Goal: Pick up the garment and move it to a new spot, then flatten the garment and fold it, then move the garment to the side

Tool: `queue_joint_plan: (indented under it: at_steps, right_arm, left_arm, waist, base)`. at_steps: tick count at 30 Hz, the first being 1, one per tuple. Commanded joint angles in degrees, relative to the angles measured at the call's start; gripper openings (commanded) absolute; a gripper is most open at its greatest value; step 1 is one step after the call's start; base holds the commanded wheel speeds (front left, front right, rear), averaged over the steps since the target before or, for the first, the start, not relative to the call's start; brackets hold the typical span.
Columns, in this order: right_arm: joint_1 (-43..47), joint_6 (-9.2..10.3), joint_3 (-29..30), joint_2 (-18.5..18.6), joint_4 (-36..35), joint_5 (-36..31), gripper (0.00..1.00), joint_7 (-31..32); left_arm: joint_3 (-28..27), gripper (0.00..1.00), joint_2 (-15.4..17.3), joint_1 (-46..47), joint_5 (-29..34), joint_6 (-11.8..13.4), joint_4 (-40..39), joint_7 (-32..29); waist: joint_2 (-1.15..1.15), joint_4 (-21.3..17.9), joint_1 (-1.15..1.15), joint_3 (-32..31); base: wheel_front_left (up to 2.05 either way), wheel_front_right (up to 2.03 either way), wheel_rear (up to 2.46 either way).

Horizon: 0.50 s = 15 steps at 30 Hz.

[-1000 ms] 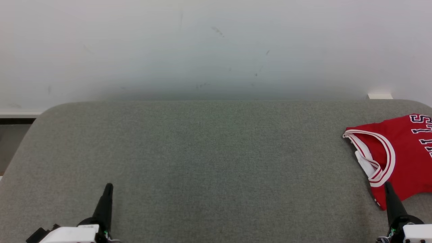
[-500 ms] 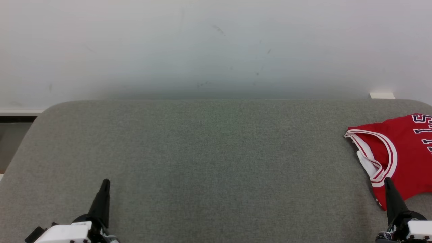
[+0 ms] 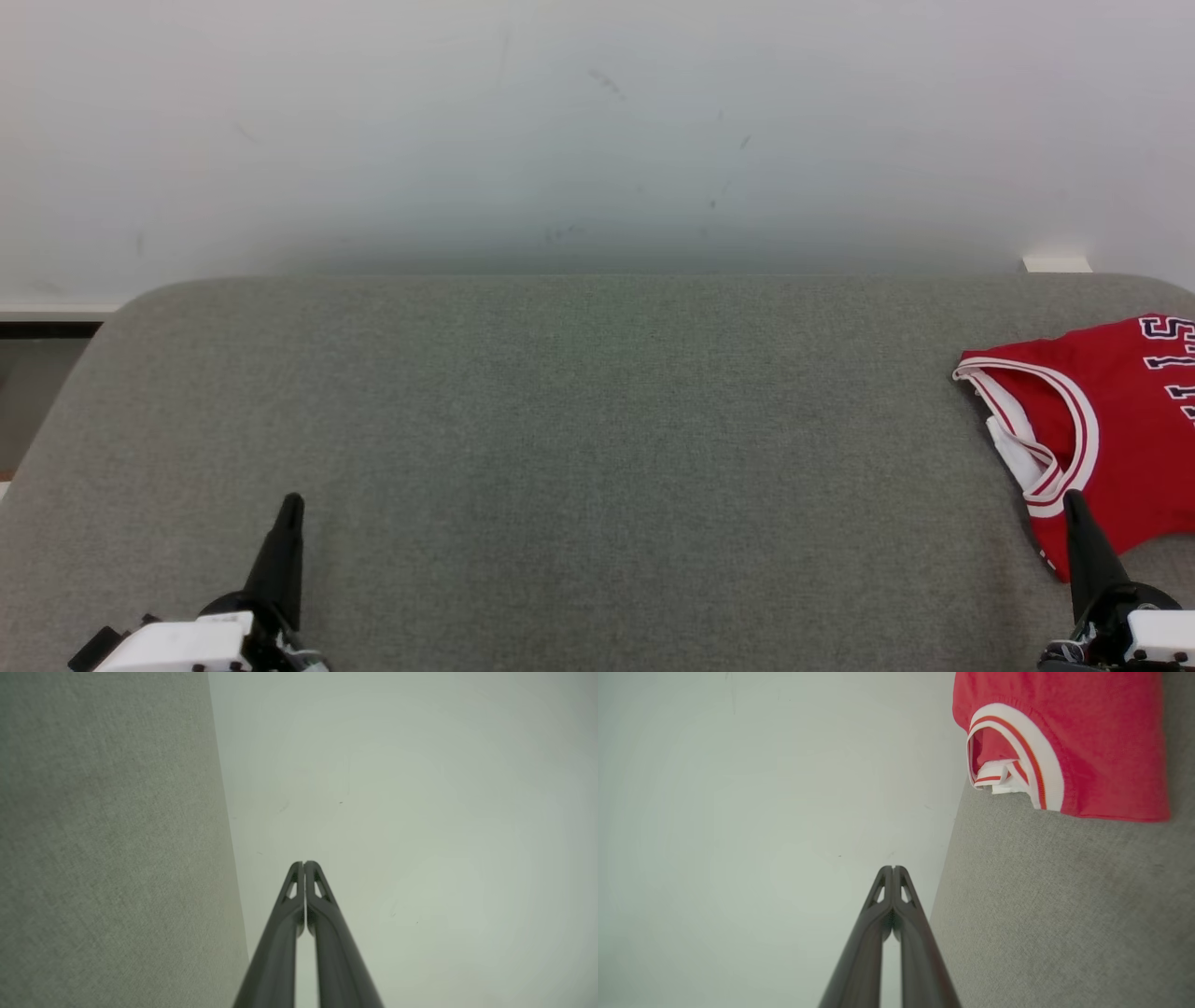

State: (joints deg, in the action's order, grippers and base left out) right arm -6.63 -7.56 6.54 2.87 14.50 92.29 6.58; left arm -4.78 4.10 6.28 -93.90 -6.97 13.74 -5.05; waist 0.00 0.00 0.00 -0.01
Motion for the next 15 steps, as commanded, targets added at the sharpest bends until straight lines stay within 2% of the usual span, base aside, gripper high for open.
queue_joint_plan:
  at_steps: [1,15]
  right_arm:
    - [-0.48,0.14,0.24,0.01,0.03,0.06,0.0,0.25]
    - [-0.48,0.14,0.24,0.01,0.03,0.05,0.0,0.25]
  left_arm:
    - [-0.15,0.0,0.23,0.44,-0.04,-0.16,0.03,-0.27]
    - [-0.26,0.0,0.12,0.45,0.12,-0.15,0.03,-0.33]
  waist:
    - [0.0,0.0,0.0,0.0]
    - [0.0,0.0,0.0,0.0]
  base:
    - [0.0,0.0,0.0]
    - [0.0,0.0,0.0]
